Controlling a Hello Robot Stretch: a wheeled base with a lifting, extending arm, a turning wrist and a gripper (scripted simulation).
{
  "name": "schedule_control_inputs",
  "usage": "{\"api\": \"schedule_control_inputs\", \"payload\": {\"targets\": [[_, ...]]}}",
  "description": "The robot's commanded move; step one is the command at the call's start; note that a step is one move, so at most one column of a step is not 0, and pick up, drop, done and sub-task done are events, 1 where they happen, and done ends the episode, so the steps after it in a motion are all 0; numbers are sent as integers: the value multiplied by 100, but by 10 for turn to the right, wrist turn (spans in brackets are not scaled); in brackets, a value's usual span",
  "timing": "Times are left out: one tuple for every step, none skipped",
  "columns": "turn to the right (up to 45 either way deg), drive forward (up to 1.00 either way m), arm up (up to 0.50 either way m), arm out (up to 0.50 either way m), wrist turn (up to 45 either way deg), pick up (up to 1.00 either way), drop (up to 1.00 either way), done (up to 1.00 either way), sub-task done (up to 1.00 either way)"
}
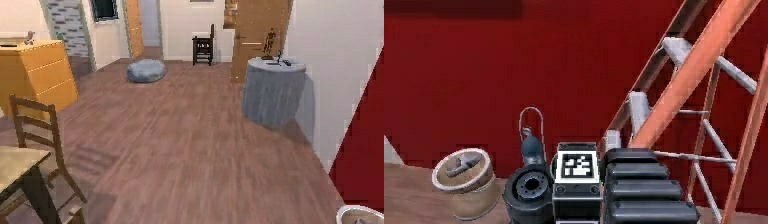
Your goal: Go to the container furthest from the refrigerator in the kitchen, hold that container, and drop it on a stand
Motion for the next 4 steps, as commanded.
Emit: {"api": "schedule_control_inputs", "payload": {"targets": [[0,95,0,0,0,0,0,0,0],[-270,0,0,0,0,0,0,0,0],[0,100,0,0,0,0,0,0,0],[0,100,0,0,0,0,0,0,0]]}}
